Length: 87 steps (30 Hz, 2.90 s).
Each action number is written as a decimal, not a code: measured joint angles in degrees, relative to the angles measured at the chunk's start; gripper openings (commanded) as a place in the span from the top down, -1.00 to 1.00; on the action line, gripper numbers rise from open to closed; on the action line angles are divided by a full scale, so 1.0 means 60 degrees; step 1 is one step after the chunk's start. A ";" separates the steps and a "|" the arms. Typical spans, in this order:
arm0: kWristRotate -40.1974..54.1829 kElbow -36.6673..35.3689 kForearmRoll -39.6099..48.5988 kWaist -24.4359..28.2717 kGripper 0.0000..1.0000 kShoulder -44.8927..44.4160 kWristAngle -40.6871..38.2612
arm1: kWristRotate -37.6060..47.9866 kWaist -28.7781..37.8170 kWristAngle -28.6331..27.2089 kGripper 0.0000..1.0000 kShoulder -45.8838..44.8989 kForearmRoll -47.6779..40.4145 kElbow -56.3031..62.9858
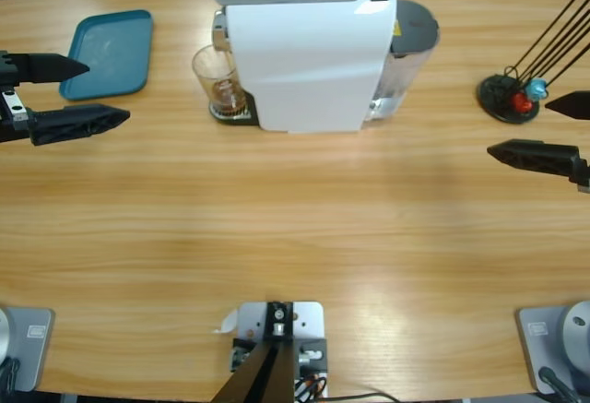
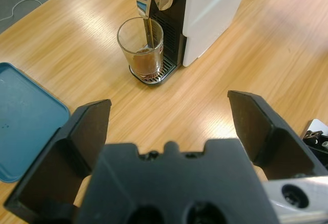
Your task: Pour coffee
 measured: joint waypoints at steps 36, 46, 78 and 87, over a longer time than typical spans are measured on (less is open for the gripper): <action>0.0000 0.0000 0.0001 -0.0001 -1.00 -0.0007 0.0000 | 0.0525 0.0022 0.1027 -1.00 -0.0369 -0.0972 0.0869; 0.0000 0.0000 0.0003 -0.0001 -1.00 -0.0007 0.0000 | 0.0646 0.0022 0.0994 -1.00 -0.0359 -0.0973 0.0870; 0.0000 0.0000 0.0016 -0.0036 -1.00 -0.0007 0.0000 | 0.0679 0.0022 0.0990 -1.00 -0.0362 -0.1161 0.1073; 0.0143 0.0001 0.0016 -0.0044 -1.00 -0.0138 0.0000 | 0.0679 0.0022 0.0990 -1.00 -0.0362 -0.1191 0.1074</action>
